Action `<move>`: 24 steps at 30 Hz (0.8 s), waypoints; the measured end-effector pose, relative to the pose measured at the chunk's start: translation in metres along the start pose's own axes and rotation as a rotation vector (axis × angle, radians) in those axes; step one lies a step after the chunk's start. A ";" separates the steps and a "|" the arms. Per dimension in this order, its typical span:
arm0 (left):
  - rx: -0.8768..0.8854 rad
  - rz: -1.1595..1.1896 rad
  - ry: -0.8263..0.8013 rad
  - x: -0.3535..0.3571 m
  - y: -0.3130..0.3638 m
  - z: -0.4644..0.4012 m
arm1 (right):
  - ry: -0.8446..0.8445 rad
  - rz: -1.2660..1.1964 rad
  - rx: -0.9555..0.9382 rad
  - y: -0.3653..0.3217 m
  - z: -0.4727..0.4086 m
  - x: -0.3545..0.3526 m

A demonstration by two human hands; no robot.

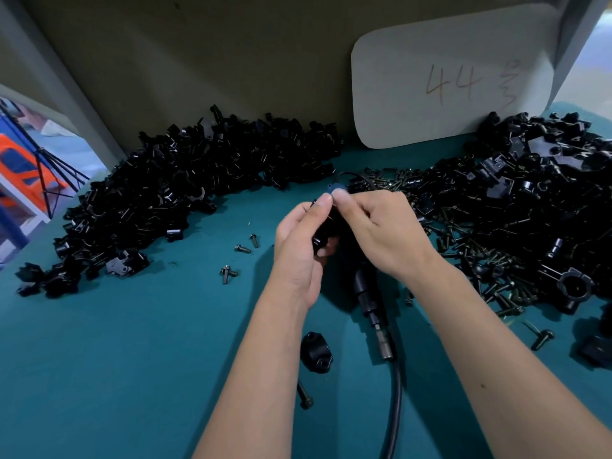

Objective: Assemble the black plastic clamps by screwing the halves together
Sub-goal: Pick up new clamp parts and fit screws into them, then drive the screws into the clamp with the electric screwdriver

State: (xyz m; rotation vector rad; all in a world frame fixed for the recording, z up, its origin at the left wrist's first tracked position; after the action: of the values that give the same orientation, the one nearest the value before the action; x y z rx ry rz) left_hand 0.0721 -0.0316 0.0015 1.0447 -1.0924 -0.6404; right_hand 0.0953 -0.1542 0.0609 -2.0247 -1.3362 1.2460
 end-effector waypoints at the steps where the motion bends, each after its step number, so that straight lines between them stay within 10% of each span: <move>1: -0.046 0.062 0.021 -0.001 -0.002 0.000 | 0.002 -0.043 0.033 0.002 0.000 -0.001; 9: -0.070 0.089 0.047 -0.004 -0.004 -0.003 | -0.124 0.115 -0.183 -0.020 0.004 0.009; 20: -0.099 -0.012 0.038 -0.010 -0.004 -0.007 | -0.148 -0.034 0.084 -0.006 -0.005 0.004; 24: -0.213 0.236 0.021 -0.017 -0.004 -0.010 | 0.047 0.402 0.186 0.015 -0.007 -0.018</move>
State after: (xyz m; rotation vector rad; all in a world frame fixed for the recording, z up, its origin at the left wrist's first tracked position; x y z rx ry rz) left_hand 0.0753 -0.0153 -0.0104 0.7254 -1.0841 -0.5414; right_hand 0.1061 -0.1757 0.0616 -2.2367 -0.7784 1.4179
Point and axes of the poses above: each hand's wrist, its own z-axis away from the middle knuckle, its own x-axis out of the palm, y = z × x, the point moved 10 cm from there along -z, towards the middle knuckle, and after that the axes turned 10 degrees about y, right-handed, at the moved point
